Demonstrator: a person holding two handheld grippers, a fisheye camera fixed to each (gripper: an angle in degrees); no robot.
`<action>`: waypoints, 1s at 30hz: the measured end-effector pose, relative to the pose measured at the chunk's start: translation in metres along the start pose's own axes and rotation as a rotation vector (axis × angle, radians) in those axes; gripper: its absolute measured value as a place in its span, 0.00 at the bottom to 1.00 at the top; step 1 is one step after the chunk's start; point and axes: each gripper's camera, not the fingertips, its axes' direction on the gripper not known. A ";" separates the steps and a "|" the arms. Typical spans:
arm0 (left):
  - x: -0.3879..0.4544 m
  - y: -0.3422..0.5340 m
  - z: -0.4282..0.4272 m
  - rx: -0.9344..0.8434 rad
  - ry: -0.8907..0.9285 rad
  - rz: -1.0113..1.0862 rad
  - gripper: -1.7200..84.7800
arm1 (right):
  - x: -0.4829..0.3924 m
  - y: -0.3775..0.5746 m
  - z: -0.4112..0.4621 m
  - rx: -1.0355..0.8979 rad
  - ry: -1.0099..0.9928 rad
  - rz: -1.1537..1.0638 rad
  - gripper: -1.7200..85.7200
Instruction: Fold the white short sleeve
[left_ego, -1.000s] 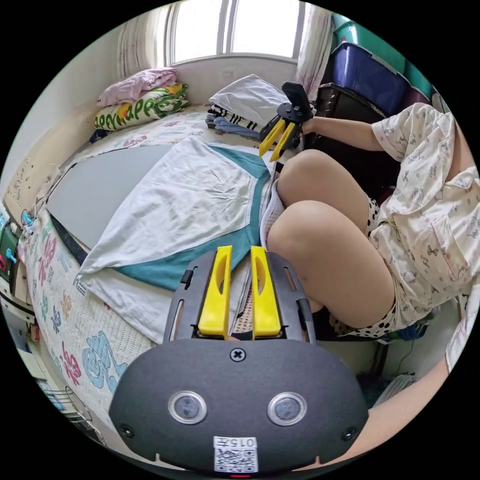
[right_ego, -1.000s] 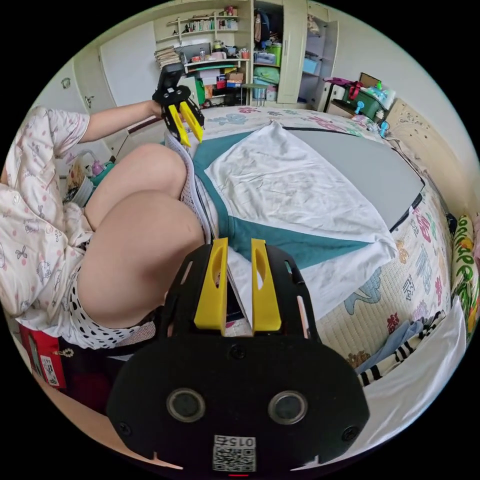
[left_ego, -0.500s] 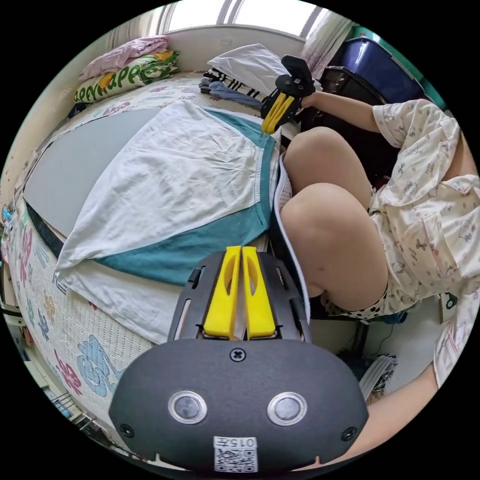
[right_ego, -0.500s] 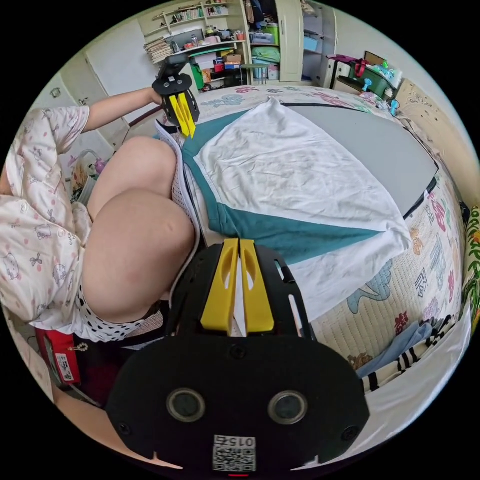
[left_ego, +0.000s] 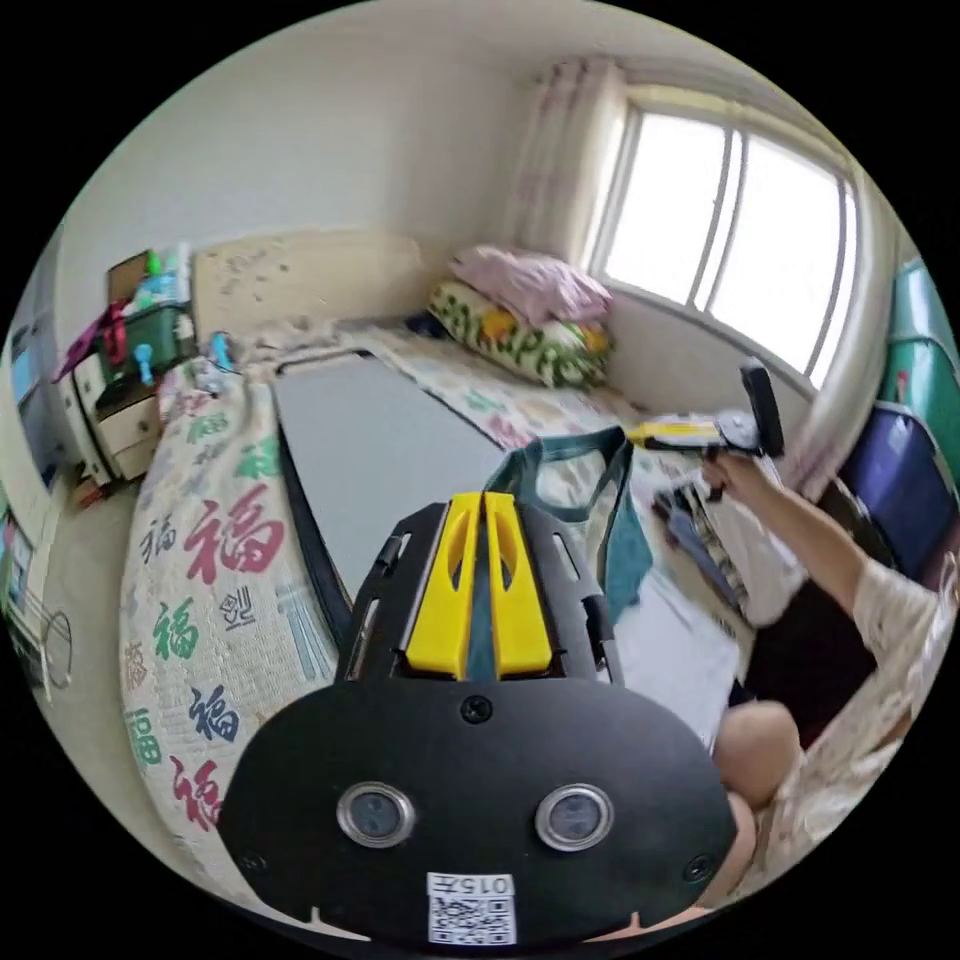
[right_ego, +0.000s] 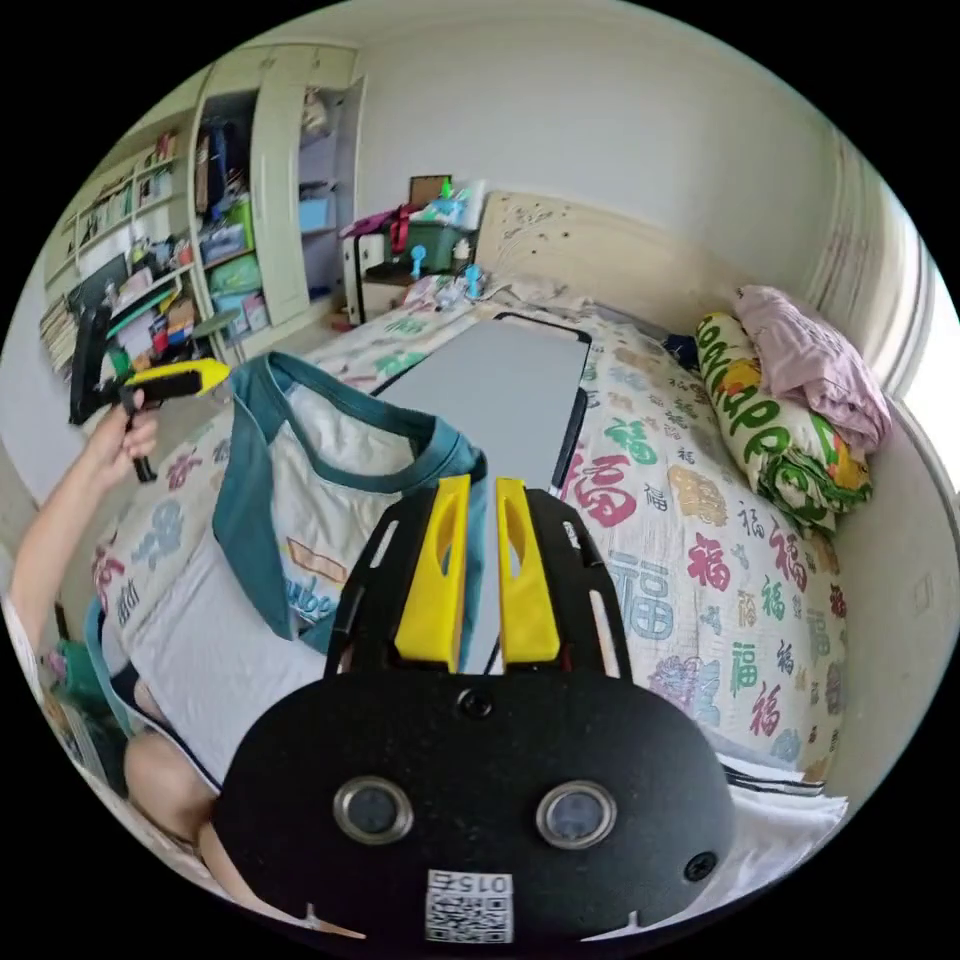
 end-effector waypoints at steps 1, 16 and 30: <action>0.005 0.008 0.001 0.022 -0.005 0.020 0.08 | -0.004 0.000 0.001 0.011 -0.035 -0.005 0.10; 0.066 0.187 0.158 -0.449 -0.010 0.276 0.13 | -0.129 0.083 0.121 -0.316 -0.278 -0.413 0.16; -0.137 0.183 -0.029 -0.229 -0.615 0.026 0.05 | 0.151 0.007 0.078 -0.182 0.220 0.336 0.05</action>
